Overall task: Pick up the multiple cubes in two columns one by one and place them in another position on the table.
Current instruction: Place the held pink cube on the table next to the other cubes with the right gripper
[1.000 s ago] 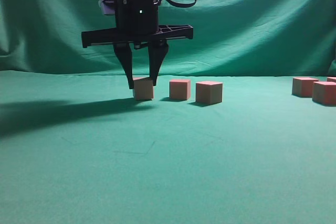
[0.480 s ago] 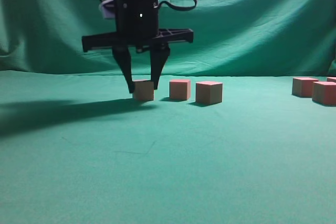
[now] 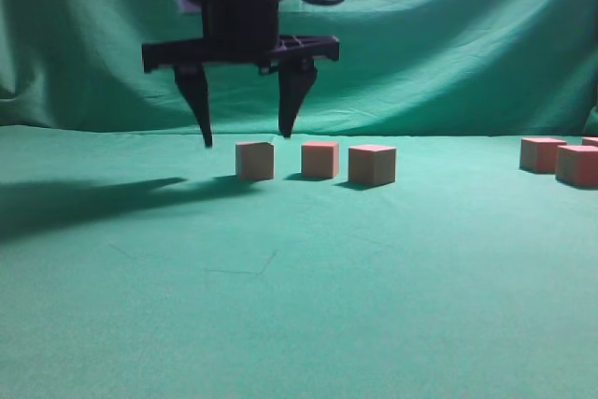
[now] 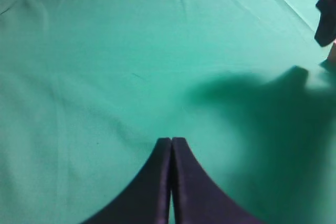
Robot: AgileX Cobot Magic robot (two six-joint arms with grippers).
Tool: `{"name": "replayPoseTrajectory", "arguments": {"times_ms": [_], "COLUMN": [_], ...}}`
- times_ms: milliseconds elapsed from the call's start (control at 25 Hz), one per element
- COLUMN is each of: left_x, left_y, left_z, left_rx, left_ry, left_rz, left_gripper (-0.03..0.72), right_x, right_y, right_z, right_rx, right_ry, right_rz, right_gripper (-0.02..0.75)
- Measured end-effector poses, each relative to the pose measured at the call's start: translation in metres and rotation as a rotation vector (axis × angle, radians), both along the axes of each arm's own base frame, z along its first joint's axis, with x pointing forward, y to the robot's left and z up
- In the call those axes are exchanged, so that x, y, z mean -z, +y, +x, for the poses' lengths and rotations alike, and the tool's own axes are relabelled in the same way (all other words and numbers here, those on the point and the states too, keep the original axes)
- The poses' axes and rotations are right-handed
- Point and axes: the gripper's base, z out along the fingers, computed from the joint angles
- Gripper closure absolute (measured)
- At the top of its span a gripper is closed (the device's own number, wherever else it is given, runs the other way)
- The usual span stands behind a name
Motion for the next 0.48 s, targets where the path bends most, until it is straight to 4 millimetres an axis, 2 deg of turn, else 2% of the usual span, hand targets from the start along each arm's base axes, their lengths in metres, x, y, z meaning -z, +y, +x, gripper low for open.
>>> {"name": "replayPoseTrajectory", "arguments": {"times_ms": [120, 240, 360, 480], "left_x": [0.000, 0.000, 0.000, 0.000], "left_y": [0.000, 0.000, 0.000, 0.000], "left_z": [0.000, 0.000, 0.000, 0.000], "left_rx": [0.000, 0.000, 0.000, 0.000], "left_ry": [0.000, 0.000, 0.000, 0.000], "left_rz": [0.000, 0.000, 0.000, 0.000], "left_gripper": [0.688, 0.688, 0.688, 0.688], "right_x": [-0.019, -0.046, -0.086, -0.131], "right_y": [-0.003, -0.006, -0.013, -0.023], "right_z": [0.001, -0.001, -0.007, -0.022], "right_rx": [-0.024, -0.050, -0.067, -0.111], "right_ry": [-0.050, -0.102, -0.158, -0.209], "right_rz": [0.015, 0.034, 0.058, 0.063], "right_gripper": [0.234, 0.234, 0.234, 0.234]}}
